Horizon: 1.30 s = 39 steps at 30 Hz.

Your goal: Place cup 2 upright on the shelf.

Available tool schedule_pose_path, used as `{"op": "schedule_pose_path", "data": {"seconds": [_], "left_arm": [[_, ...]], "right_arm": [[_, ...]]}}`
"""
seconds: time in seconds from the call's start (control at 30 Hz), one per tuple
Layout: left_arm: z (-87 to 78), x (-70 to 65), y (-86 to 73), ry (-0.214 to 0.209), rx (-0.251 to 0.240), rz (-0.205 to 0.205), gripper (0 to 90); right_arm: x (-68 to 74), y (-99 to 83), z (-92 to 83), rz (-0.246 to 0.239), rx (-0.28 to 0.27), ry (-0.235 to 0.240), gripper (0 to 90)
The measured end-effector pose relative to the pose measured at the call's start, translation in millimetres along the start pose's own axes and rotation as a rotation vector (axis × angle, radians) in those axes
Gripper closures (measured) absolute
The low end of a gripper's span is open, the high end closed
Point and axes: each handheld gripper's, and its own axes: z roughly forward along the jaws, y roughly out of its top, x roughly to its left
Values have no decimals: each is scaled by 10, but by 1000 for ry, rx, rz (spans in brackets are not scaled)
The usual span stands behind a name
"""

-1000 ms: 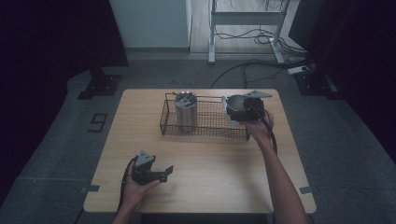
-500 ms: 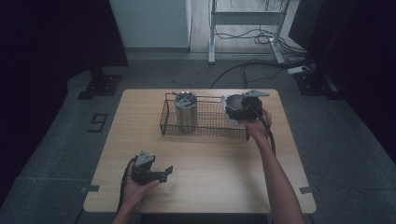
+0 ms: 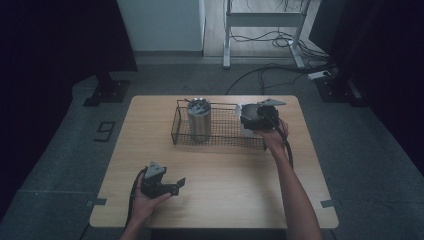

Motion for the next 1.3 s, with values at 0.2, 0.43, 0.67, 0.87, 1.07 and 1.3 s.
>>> {"op": "schedule_pose_path", "data": {"seconds": [0.2,0.43,0.67,0.87,1.07,1.3], "left_arm": [[5,-3,-3,0,2,1,101],[4,-1,-2,-1,2,0,100],[4,4,-4,-2,4,1,101],[3,7,-3,-1,3,0,101],[3,9,-4,-1,2,-1,101],[10,11,-8,1,2,-4,101]], "right_arm": [[-12,-62,52,5,12,-1,65],[-4,-88,98,0,24,-4,65],[-4,-117,158,-2,41,-6,65],[-7,-139,202,-2,54,-8,65],[0,-165,248,-6,69,-12,65],[-2,-198,295,-9,85,-20,64]]}}
